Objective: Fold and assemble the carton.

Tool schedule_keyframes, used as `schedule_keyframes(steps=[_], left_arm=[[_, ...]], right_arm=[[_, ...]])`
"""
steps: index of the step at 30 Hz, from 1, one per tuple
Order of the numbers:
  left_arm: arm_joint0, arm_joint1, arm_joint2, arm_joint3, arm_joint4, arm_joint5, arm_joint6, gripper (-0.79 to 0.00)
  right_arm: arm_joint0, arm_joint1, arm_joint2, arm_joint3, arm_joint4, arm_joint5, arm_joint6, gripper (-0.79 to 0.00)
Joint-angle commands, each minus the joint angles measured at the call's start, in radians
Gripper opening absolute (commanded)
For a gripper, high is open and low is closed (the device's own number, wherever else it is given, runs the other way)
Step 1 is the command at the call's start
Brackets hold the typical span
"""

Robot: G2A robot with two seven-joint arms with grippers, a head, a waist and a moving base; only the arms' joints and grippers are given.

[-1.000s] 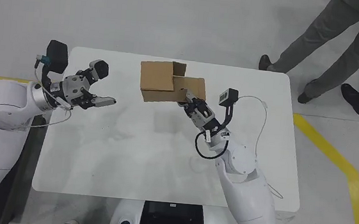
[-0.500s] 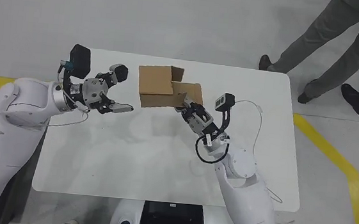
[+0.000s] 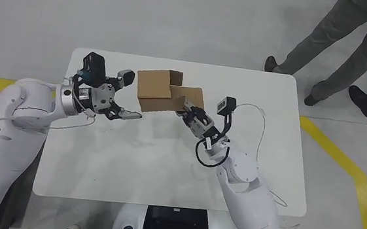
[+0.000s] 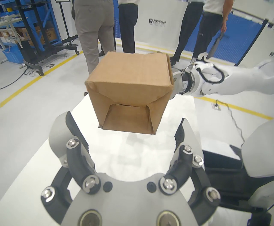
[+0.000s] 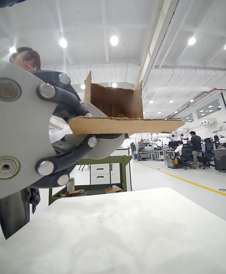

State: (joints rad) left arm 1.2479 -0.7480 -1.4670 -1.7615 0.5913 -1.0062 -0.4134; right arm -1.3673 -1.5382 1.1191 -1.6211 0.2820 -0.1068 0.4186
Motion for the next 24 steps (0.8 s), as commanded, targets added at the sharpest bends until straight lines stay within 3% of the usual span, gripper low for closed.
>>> schedule_keyframes(steps=[1, 7, 16, 24], left_arm=[[0.004, -0.004, 0.003, 0.004, 0.058, 0.000, 0.041, 0.000], [0.006, -0.013, 0.031, 0.056, 0.052, -0.006, 0.115, 0.000], [-0.045, -0.006, 0.102, 0.091, -0.110, -0.006, 0.052, 0.000], [-0.078, -0.003, 0.121, 0.114, -0.141, -0.006, 0.024, 0.000]], right_arm=[[0.004, 0.000, -0.005, 0.005, 0.002, -0.001, -0.002, -0.785], [0.015, 0.001, -0.015, 0.012, 0.029, -0.032, 0.012, -0.785], [0.043, 0.006, -0.021, 0.031, 0.033, -0.032, 0.037, -0.785], [0.055, 0.010, -0.022, 0.045, 0.049, -0.029, 0.049, -0.785]])
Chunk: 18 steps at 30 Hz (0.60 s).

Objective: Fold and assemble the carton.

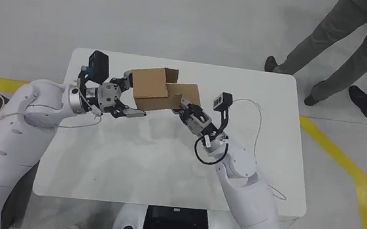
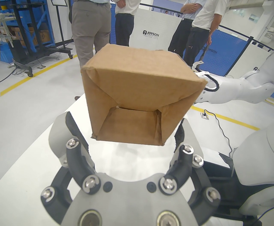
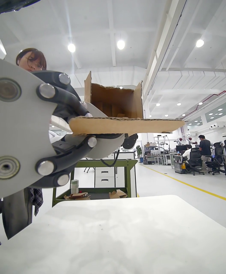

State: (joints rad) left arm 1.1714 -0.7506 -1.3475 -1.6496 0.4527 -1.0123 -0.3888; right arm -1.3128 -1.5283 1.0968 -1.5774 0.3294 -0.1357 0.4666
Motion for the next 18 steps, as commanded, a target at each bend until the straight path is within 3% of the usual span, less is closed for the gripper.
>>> schedule_keyframes(steps=[1, 18], left_arm=[[-0.003, 0.000, 0.004, 0.004, -0.006, 0.000, -0.002, 0.000], [-0.037, 0.009, 0.039, 0.015, -0.023, 0.000, -0.018, 0.000]], right_arm=[[0.002, 0.001, -0.001, 0.002, 0.003, 0.002, 0.003, -0.785], [0.035, 0.009, -0.007, 0.024, 0.031, 0.021, 0.036, -0.785]])
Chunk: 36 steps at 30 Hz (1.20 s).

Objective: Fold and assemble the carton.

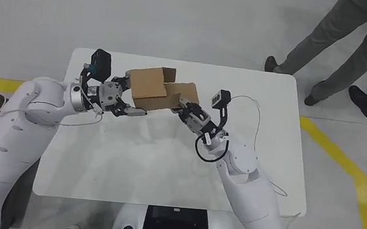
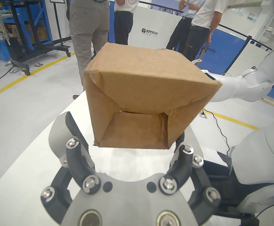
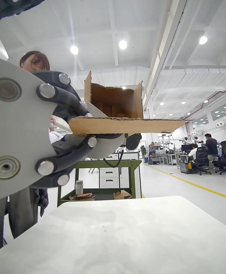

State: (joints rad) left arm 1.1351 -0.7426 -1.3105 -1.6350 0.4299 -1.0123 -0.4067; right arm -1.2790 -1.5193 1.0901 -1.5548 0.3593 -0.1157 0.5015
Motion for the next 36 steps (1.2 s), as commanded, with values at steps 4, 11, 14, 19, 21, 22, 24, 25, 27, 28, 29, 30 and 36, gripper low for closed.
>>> schedule_keyframes(steps=[4, 11, 14, 19, 21, 22, 24, 25, 27, 28, 29, 30, 36], left_arm=[[-0.007, 0.004, 0.011, 0.004, -0.003, 0.000, -0.002, -0.040], [-0.017, 0.009, 0.021, 0.011, -0.005, 0.000, 0.003, -0.179], [-0.021, 0.011, 0.024, 0.017, -0.005, 0.000, 0.006, -0.148], [-0.027, 0.014, 0.029, 0.022, -0.005, 0.000, 0.013, -0.145], [-0.029, 0.015, 0.032, 0.025, -0.006, 0.000, 0.015, -0.151], [-0.030, 0.016, 0.033, 0.026, -0.007, 0.000, 0.016, -0.151], [-0.031, 0.017, 0.036, 0.027, -0.007, 0.000, 0.015, -0.166], [-0.032, 0.018, 0.037, 0.028, -0.007, 0.000, 0.016, -0.179], [-0.033, 0.020, 0.041, 0.029, -0.006, 0.000, 0.017, -0.206], [-0.034, 0.020, 0.043, 0.030, -0.008, 0.000, 0.019, -0.222], [-0.034, 0.021, 0.044, 0.031, -0.009, 0.000, 0.019, -0.231], [-0.035, 0.022, 0.045, 0.032, -0.010, 0.000, 0.019, -0.231], [-0.039, 0.026, 0.048, 0.039, -0.009, 0.000, 0.026, -0.262]], right_arm=[[0.006, 0.002, -0.002, 0.007, 0.005, 0.002, 0.004, -0.785], [0.018, 0.004, -0.008, 0.013, 0.009, 0.005, 0.000, -0.785], [0.024, 0.005, -0.011, 0.017, 0.005, 0.004, -0.004, -0.785], [0.028, 0.006, -0.015, 0.019, 0.006, 0.001, -0.015, -0.785], [0.030, 0.006, -0.016, 0.019, 0.005, 0.001, -0.020, -0.708], [0.030, 0.006, -0.017, 0.019, 0.005, 0.000, -0.021, -0.585], [0.032, 0.007, -0.018, 0.020, 0.003, 0.000, -0.023, -0.483], [0.032, 0.007, -0.018, 0.020, 0.002, -0.001, -0.025, -0.480], [0.033, 0.008, -0.019, 0.021, 0.002, -0.001, -0.027, -0.493], [0.033, 0.008, -0.019, 0.021, 0.002, -0.002, -0.027, -0.496], [0.034, 0.008, -0.020, 0.021, 0.003, -0.002, -0.028, -0.496], [0.034, 0.009, -0.020, 0.022, 0.003, -0.002, -0.028, -0.489], [0.036, 0.013, -0.007, 0.028, -0.004, -0.012, -0.042, -0.397]])
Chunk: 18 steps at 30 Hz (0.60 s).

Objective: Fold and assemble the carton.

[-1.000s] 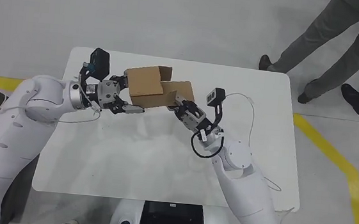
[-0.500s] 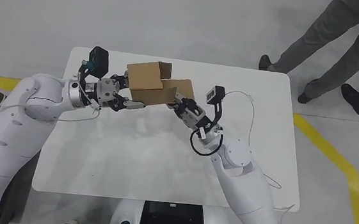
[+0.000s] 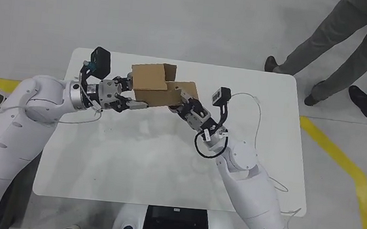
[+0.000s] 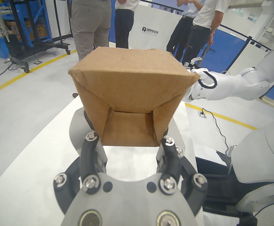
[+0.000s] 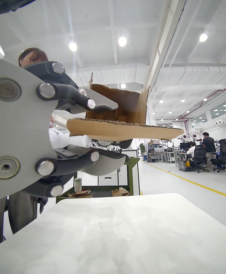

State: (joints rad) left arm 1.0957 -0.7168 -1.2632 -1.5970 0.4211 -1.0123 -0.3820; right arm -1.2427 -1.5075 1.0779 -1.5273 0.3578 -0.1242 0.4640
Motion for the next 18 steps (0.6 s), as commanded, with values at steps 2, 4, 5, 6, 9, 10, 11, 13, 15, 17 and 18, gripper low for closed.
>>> schedule_keyframes(steps=[2, 4, 5, 6, 9, 10, 11, 13, 15, 17, 18], left_arm=[[-0.001, 0.002, 0.000, 0.004, 0.001, 0.000, 0.004, -0.268], [0.000, 0.004, 0.000, 0.009, 0.003, 0.000, 0.004, -0.289], [0.000, 0.005, -0.001, 0.012, 0.006, 0.000, 0.004, -0.296], [0.001, 0.007, -0.001, 0.015, 0.009, 0.000, 0.003, -0.302], [0.005, 0.011, -0.001, 0.018, 0.015, 0.000, -0.001, -0.302], [0.007, 0.012, -0.001, 0.019, 0.018, 0.000, -0.004, -0.299], [0.009, 0.014, 0.000, 0.018, 0.021, 0.000, -0.007, -0.299], [0.013, 0.018, 0.004, 0.015, 0.026, 0.000, -0.017, -0.299], [0.017, 0.021, 0.009, 0.008, 0.028, 0.000, -0.026, -0.302], [0.019, 0.026, 0.017, -0.001, 0.026, 0.000, -0.037, -0.320], [0.019, 0.028, 0.021, -0.007, 0.024, 0.000, -0.042, -0.326]], right_arm=[[-0.002, 0.005, 0.025, 0.001, -0.019, -0.017, -0.018, -0.372], [-0.007, 0.012, 0.054, 0.001, -0.056, -0.032, -0.036, -0.351], [-0.010, 0.015, 0.072, 0.001, -0.074, -0.041, -0.044, -0.351], [-0.013, 0.020, 0.090, -0.001, -0.099, -0.051, -0.053, -0.360], [-0.022, 0.033, 0.142, -0.009, -0.166, -0.088, -0.052, -0.403], [-0.023, 0.037, 0.156, -0.010, -0.190, -0.101, -0.044, -0.449], [-0.024, 0.041, 0.167, -0.011, -0.202, -0.115, -0.032, -0.603], [-0.020, 0.049, 0.188, -0.010, -0.241, -0.147, -0.001, -0.785], [-0.010, 0.055, 0.198, -0.004, -0.255, -0.187, 0.055, -0.785], [0.009, 0.064, 0.200, 0.005, -0.270, -0.236, 0.157, -0.785], [0.019, 0.067, 0.204, 0.012, -0.263, -0.263, 0.194, -0.785]])
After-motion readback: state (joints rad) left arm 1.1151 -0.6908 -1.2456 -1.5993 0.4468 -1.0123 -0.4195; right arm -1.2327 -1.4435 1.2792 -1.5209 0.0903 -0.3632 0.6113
